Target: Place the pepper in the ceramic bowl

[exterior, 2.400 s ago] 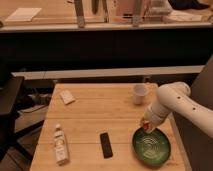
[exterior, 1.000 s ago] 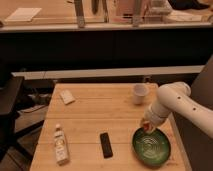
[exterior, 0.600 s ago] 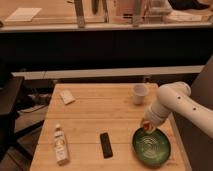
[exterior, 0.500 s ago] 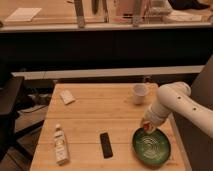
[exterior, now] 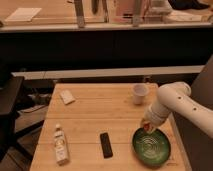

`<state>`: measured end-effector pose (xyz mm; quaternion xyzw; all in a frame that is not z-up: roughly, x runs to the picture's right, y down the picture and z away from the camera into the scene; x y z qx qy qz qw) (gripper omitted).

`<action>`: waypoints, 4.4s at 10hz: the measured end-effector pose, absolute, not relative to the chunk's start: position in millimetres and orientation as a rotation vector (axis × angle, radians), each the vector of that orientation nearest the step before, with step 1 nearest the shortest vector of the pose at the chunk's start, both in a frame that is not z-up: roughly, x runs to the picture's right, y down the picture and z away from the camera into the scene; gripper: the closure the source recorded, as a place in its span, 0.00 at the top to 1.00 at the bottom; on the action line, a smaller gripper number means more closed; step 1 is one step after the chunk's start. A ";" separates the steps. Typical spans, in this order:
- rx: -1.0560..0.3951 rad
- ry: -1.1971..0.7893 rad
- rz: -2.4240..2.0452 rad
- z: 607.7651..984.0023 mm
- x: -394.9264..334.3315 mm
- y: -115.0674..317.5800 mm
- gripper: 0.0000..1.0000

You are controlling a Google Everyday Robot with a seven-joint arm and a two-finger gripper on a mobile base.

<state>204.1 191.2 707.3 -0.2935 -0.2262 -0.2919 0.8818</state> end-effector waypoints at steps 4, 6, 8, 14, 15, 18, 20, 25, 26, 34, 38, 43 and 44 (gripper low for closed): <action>-0.610 -0.475 -0.615 706.8 204.3 191.3 0.23; -0.610 -0.476 -0.619 706.6 204.4 191.5 0.23; -0.609 -0.478 -0.624 706.4 204.5 191.6 0.28; -0.608 -0.482 -0.635 705.8 204.7 191.9 0.29; -0.608 -0.483 -0.637 705.6 204.8 192.0 0.29; -0.608 -0.485 -0.643 705.2 204.9 192.2 0.29; -0.611 -0.486 -0.648 704.2 205.4 192.5 0.29; -0.608 -0.489 -0.658 703.3 205.7 192.1 0.23; -0.608 -0.490 -0.660 703.0 205.6 192.3 0.23; -0.606 -0.494 -0.674 701.2 205.7 192.1 0.27; -0.606 -0.496 -0.682 700.2 206.2 192.2 0.28; -0.604 -0.499 -0.690 699.4 206.3 192.3 0.28; -0.605 -0.500 -0.692 699.1 206.6 192.5 0.28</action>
